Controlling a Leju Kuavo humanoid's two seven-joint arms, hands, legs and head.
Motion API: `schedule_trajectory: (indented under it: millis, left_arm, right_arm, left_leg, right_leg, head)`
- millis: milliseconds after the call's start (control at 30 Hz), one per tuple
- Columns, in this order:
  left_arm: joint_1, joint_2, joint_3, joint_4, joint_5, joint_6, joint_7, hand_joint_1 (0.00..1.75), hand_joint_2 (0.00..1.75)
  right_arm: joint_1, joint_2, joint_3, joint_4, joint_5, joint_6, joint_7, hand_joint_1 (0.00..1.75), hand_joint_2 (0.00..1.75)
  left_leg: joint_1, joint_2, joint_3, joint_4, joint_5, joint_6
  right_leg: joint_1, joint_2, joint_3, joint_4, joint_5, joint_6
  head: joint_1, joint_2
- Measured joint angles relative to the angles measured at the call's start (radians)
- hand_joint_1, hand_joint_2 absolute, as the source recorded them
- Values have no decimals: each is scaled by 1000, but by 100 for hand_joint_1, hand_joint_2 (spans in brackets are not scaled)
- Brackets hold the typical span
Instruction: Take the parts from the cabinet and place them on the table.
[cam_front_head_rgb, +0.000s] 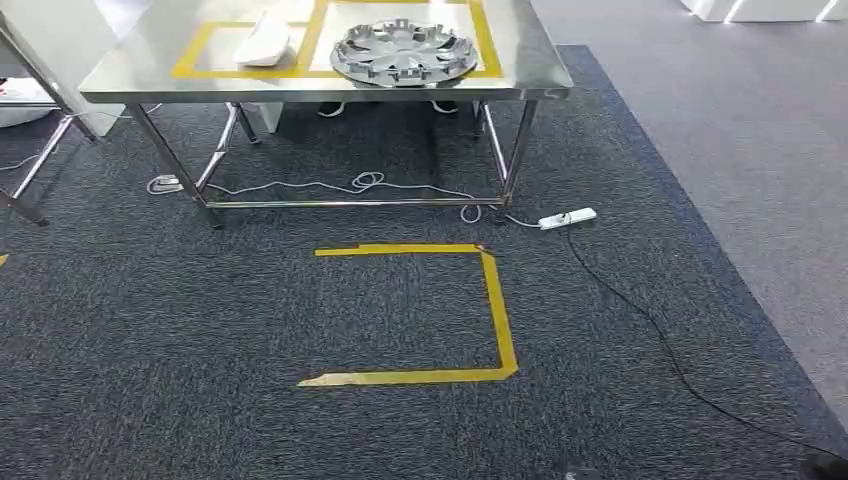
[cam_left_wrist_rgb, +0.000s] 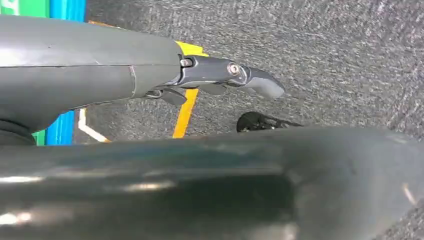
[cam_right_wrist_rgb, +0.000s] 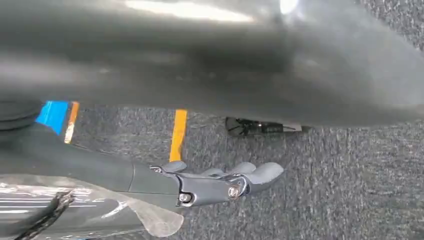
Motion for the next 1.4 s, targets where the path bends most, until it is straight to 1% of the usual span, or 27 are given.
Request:
schedule_trajectory:
  millis: [33,133,200,667,800,833,867,900,933,967,1000,1033,1067,1100,1133,1167,1200,1233,1267,1300,1333,1367,1400]
  left_arm:
    - [0,0,0,0,0,0,0,0,0]
    - [0,0,0,1,0,-1,0,0,0]
    - [0,1,0,2,0,-1,0,0,0]
    - [0,1,1,7,9,-1,1,0,0]
    - [0,1,2,10,10,8,2,0,0]
    - [0,3,2,10,10,11,2,0,0]
    - [0,3,2,10,10,12,3,0,0]
    - [-1,2,2,10,10,13,3,0,0]
    - [-1,1,2,10,10,13,4,0,0]
    - [-2,1,2,10,10,13,4,0,0]
    - [-2,1,2,10,10,13,4,0,0]
    - [0,0,2,11,10,13,4,0,0]
    - [2,0,2,12,10,12,4,0,0]
    - [4,0,2,14,11,11,4,0,0]
    - [5,0,2,16,13,12,4,0,0]
    - [5,-1,2,17,16,12,4,0,0]
    - [4,-2,2,17,20,13,4,0,0]
    - [3,-2,3,17,21,14,4,0,0]
    - [1,1,3,17,23,16,4,0,0]
    - [1,0,3,18,24,16,5,0,0]
    - [0,-1,4,18,29,16,6,0,0]
    - [1,0,6,19,31,17,8,0,0]
    - [2,1,12,22,33,17,9,0,0]
  right_arm:
    - [0,0,0,0,0,0,0,0,0]
    - [1,0,0,0,0,1,0,0,0]
    - [1,0,0,0,2,1,0,0,0]
    - [1,0,0,0,6,-7,-2,0,0]
    - [2,0,0,0,20,-11,-1,0,0]
    - [1,0,0,0,24,-12,0,0,0]
    - [1,0,0,0,26,-15,0,0,0]
    - [0,0,1,0,29,-19,0,0,0]
    - [0,0,2,0,34,-25,0,0,0]
    - [-1,0,2,0,35,-26,0,0,0]
    - [-2,0,2,0,37,-28,0,0,0]
    - [-1,0,2,0,37,-29,0,0,0]
    - [0,0,3,0,37,-30,0,0,0]
    - [2,0,3,0,37,-32,0,0,0]
    - [3,0,3,0,37,-35,0,0,0]
    - [4,0,3,0,38,-36,0,0,0]
    - [4,0,3,0,39,-38,0,0,0]
    - [4,0,3,1,39,-40,0,0,0]
    - [2,3,3,7,39,-40,0,0,0]
    - [1,3,3,8,39,-43,-2,0,0]
    - [3,3,3,8,39,-44,-1,0,0]
    - [4,1,3,8,39,-46,-2,0,0]
    - [4,1,3,8,39,-48,-2,0,0]
  left_leg:
    - [-1,0,0,0,1,2]
    - [-3,0,-1,0,4,7]
    - [-3,0,-1,0,5,8]
    - [-1,0,-1,0,8,6]
    - [-1,0,-1,0,8,6]
    - [-6,-1,-4,5,5,16]
    - [-7,-2,-4,-1,8,21]
    - [2,-4,5,-23,20,28]
    - [6,-6,10,-37,29,29]
    - [9,-8,7,-41,35,35]
    - [10,-12,2,-41,36,33]
    - [10,-15,-2,-40,37,32]
    - [11,-19,-4,-40,39,29]
    - [13,-26,-6,-39,40,26]
    - [17,-35,-6,-38,41,21]
    - [21,-46,-7,-34,40,14]
    - [27,-58,-8,-27,39,5]
    - [28,-67,-14,-16,35,-5]
    - [24,-77,-22,-4,31,-17]
    - [24,-84,-26,-2,34,-23]
    - [26,-90,-27,-8,39,-32]
    - [29,-98,-30,-10,43,-38]
    - [33,-107,-34,-9,46,-43]
  right_leg:
    - [-1,0,0,-1,2,4]
    - [-4,0,-2,-1,6,10]
    - [-4,0,-2,-1,7,12]
    - [-3,-1,-4,2,8,13]
    - [-2,-1,-4,2,8,13]
    - [-6,-4,-3,-5,13,22]
    - [-5,-6,-1,-9,15,24]
    - [-1,-8,13,-10,13,26]
    - [-3,-1,-1,5,-3,29]
    - [-5,4,-28,56,-42,32]
    - [-8,6,-68,139,-86,38]
    - [-12,7,-110,225,-121,42]
    - [-16,6,-145,292,-141,46]
    - [-19,7,-161,316,-134,51]
    - [-24,7,-149,286,-100,55]
    - [-30,8,-114,210,-50,60]
    - [-38,20,-66,109,2,68]
    - [-48,54,-29,30,28,76]
    - [-40,94,-26,22,6,73]
    - [-45,71,-31,25,12,50]
    - [-40,66,-33,30,11,42]
    - [-36,57,-33,32,11,33]
    - [-36,47,-26,32,15,24]
  head:
    - [-1,0]
    - [-1,0]
    - [-1,0]
    - [-1,0]
    - [-1,0]
    - [-2,0]
    - [-3,0]
    - [-2,0]
    - [1,0]
    - [3,0]
    - [5,0]
    - [5,0]
    - [3,0]
    - [4,0]
    - [3,0]
    - [3,0]
    - [3,0]
    - [5,0]
    - [12,0]
    - [7,0]
    - [5,0]
    - [6,0]
    - [5,0]
